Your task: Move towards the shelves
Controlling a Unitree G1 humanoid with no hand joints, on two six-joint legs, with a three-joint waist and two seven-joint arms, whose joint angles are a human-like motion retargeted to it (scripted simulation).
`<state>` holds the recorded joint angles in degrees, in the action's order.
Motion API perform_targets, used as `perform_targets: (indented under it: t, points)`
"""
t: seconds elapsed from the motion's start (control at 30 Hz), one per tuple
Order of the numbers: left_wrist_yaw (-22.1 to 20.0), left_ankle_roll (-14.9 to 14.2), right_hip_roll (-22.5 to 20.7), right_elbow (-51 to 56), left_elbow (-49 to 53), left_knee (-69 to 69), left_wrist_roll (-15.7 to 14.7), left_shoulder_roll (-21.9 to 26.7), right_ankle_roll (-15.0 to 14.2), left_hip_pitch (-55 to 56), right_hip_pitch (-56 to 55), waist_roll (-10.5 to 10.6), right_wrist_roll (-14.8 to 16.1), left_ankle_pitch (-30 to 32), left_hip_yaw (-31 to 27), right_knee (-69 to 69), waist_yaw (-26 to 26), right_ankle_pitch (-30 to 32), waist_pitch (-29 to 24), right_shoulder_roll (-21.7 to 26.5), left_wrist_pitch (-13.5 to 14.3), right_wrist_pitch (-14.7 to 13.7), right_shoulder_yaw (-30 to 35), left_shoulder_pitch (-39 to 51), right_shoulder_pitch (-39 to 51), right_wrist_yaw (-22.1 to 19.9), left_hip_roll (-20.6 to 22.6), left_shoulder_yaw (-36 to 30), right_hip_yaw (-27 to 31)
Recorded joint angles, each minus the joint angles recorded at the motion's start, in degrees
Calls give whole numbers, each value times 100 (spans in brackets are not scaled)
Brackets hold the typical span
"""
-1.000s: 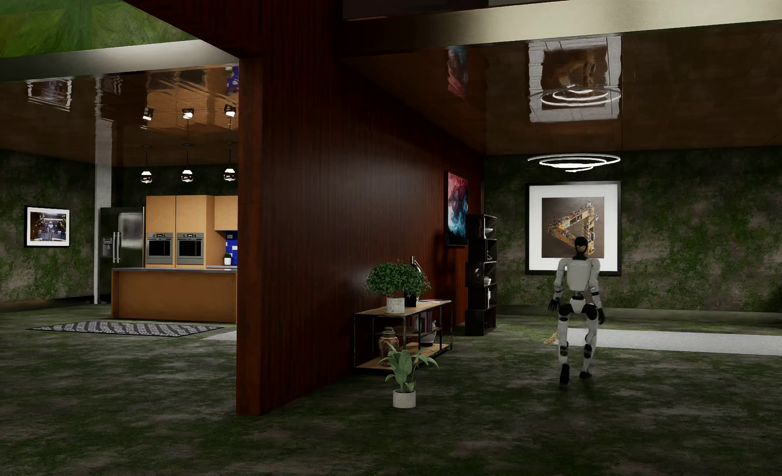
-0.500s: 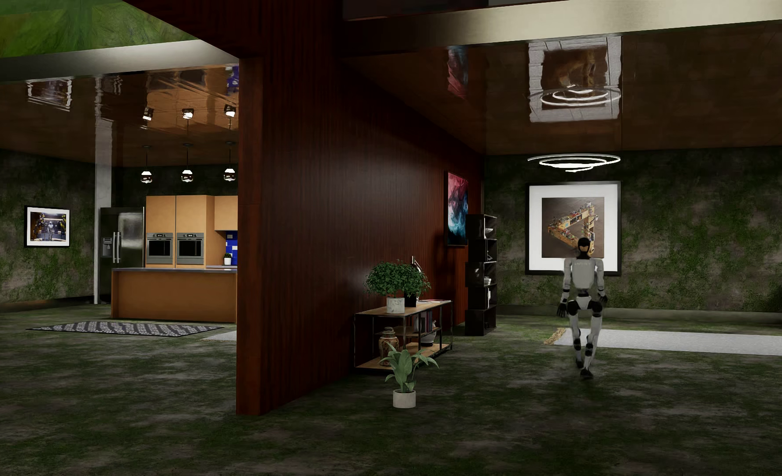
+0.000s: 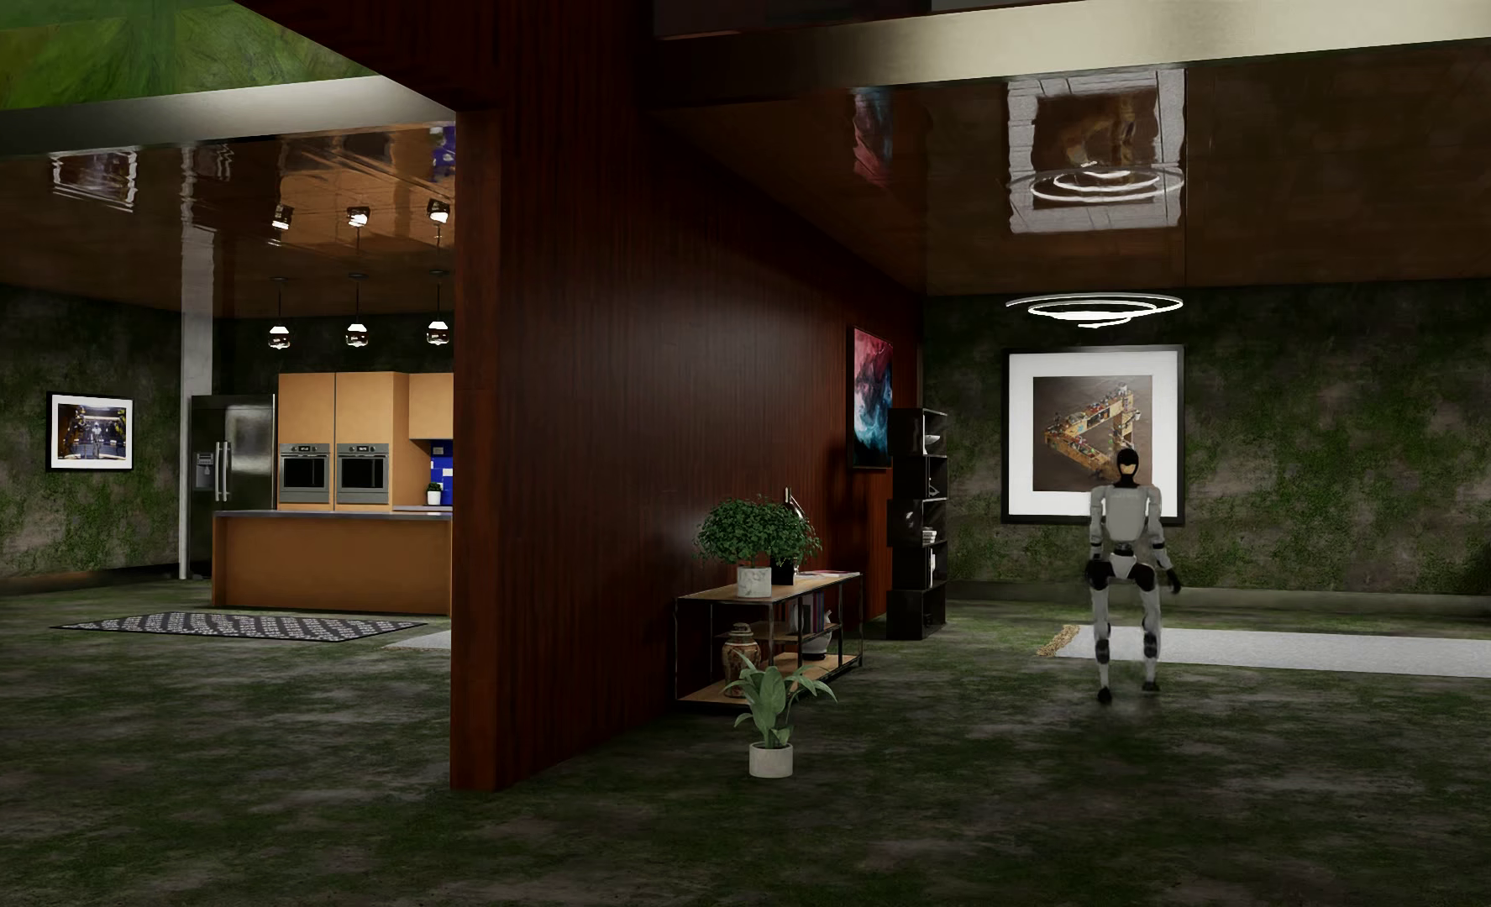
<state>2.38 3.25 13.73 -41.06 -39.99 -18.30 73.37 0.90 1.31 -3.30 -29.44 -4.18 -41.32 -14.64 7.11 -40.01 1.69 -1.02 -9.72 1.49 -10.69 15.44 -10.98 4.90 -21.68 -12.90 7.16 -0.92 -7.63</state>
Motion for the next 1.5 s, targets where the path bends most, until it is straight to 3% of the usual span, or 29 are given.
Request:
perform_targets:
  t: [0.03,0.1,0.13,0.17,0.23,0.27,0.33,0.37,0.43,0.47,0.57,0.63,0.7,0.73,0.77,0.8,0.83,0.87,0.9,0.93,1.0,1.03,1.1,1.17,1.23,1.3,1.4,1.43,1.5]
  points:
    - [-103,-61,-123,-12,173,121,-217,29,-16,-222,94,7,70,-143,-95,1571,16,81,3,-102,19,72,-127,144,-127,-41,15,-28,66]
    - [-192,-210,-206,-85,309,159,-309,152,-486,-651,37,29,85,-403,-217,3200,-9,-336,-26,-259,-66,266,-211,334,-328,143,0,-276,-154]
    - [-192,-347,-132,-164,338,46,-261,234,-366,-827,-38,45,64,-450,-206,2987,-31,-262,-45,-310,-152,369,-182,324,-335,305,-61,-396,-547]
    - [-138,-380,-81,-265,343,-129,-173,323,126,-1055,-7,78,-83,-337,-241,2522,-24,-65,-50,-331,-225,455,-76,255,-310,437,-170,-515,-826]
    - [-7,-457,-63,-280,145,-770,32,489,457,-1368,132,211,-171,361,-294,1519,34,559,-62,-446,-316,511,-135,-23,-260,436,-482,-696,-938]
    - [51,-351,-105,-264,-2,-1561,27,515,527,-1219,142,311,-124,830,-242,922,46,235,-80,-528,-478,455,-206,-211,-191,349,-717,-613,-1002]
    - [212,-586,-368,-355,-300,-3763,-222,418,580,-414,489,547,-150,1927,-63,397,50,-490,-117,-557,-836,329,-178,-631,163,216,-1421,-245,-1194]
    - [355,-571,-552,-463,-487,-4630,-282,363,563,93,752,671,-282,2274,-61,404,11,-735,-124,-481,-963,334,-59,-815,470,227,-1729,-142,-1259]
    - [663,-264,-917,-678,-751,-5643,-96,313,518,1101,1315,859,-555,1709,-94,614,-135,-1062,-130,-227,-994,275,163,-1211,1247,307,-1866,-197,-1191]
    - [706,-278,-1098,-732,-735,-5776,82,235,495,1550,1602,909,-627,1659,-98,787,-226,-1170,-120,-141,-1030,179,265,-1443,1716,321,-1800,-248,-1076]
    - [753,-144,-1528,-485,-442,-4774,101,35,419,2638,2420,976,-719,1500,-14,1288,-507,-1514,-66,78,-916,-232,676,-1985,2872,258,-1628,69,-681]
    - [685,171,-1720,-84,-303,-2979,57,9,369,2932,2914,1002,-740,1533,551,1556,-643,-1776,-27,210,-871,-496,1013,-2112,3439,149,-1730,299,-471]
    - [773,-193,-1897,396,-241,-423,170,122,302,2857,3420,1027,-792,1842,1305,1919,-676,-1951,13,328,-719,-656,1280,-2089,3788,86,-1460,354,-363]
    - [873,-679,-1986,647,-176,586,192,208,263,2920,3689,1023,-783,1686,1308,2103,-669,-2039,29,351,-619,-731,1328,-2045,3853,-5,-1148,400,-361]
    - [974,-719,-2054,861,-104,1125,202,293,228,3050,3960,1006,-751,1549,921,2213,-666,-2135,41,357,-540,-820,1330,-1990,3822,-159,-871,450,-366]
    - [1018,-699,-2129,990,-53,1085,219,366,217,3107,4212,993,-709,1320,962,2240,-640,-2186,54,362,-501,-830,1326,-1920,3721,-184,-793,498,-423]
    - [1003,-348,-2158,1043,-13,832,202,378,234,3047,4412,960,-739,1539,1243,2177,-624,-2169,65,389,-492,-821,1371,-1845,3569,-168,-836,572,-463]
    - [884,415,-2134,961,31,447,170,329,335,3007,4593,885,-799,1784,1457,1963,-636,-2036,68,400,-543,-741,1457,-1801,3406,-116,-932,681,-428]
    - [673,845,-2064,747,90,3,118,246,283,2953,4620,781,-860,2088,1618,1484,-672,-1701,58,368,-674,-637,1559,-1801,3230,-75,-1100,829,-344]
    - [443,1054,-1878,376,99,-496,8,108,257,2892,4499,664,-929,1999,1716,769,-721,-1067,43,367,-799,-456,1667,-1800,3038,131,-1207,969,-330]
    - [43,1047,-1351,-488,-119,-1070,-239,-174,-328,2604,3724,439,-892,1345,1827,-1449,-759,76,16,362,-902,21,1621,-1598,2658,767,-1168,1095,-269]
    - [-243,1007,-996,-896,-312,-1130,-191,-257,-289,2362,3220,333,-867,1095,1837,-2444,-735,532,7,380,-957,314,1521,-1408,2455,1189,-1039,1014,-279]
    - [-913,904,-319,-1169,-694,-894,119,-368,87,1770,2210,167,-710,789,1687,-3653,-594,-72,-2,399,-952,586,1152,-933,1839,1803,-649,696,-274]
    - [-1363,818,171,-911,-655,-525,35,-530,276,1162,1283,76,-778,591,1333,-3862,-360,-126,11,477,-679,401,949,-480,1013,2005,-209,487,-141]
    - [-1557,724,229,-517,-373,-250,37,-445,397,637,544,31,-707,372,878,-3032,-130,-246,45,380,-363,84,636,-117,175,1861,73,26,-38]
    - [-1524,636,8,-284,-8,-114,154,-205,491,216,151,0,-570,94,474,-1220,29,-144,72,136,-109,-11,362,203,-403,1666,244,-463,-9]
    - [-522,487,-690,-247,456,278,-239,118,-265,-461,214,-22,-735,-246,137,2793,78,100,88,-111,114,10,351,479,-700,1893,394,-576,164]
    - [-151,416,-860,-235,537,304,-447,203,-821,-694,153,-24,-838,-366,133,3290,52,-101,69,-136,107,-36,387,472,-695,2043,412,-523,14]
    - [66,312,-1027,-173,439,124,-578,405,-339,-1108,33,5,-1041,-432,164,2684,46,21,30,-143,41,-78,416,293,-577,2234,388,-550,-193]
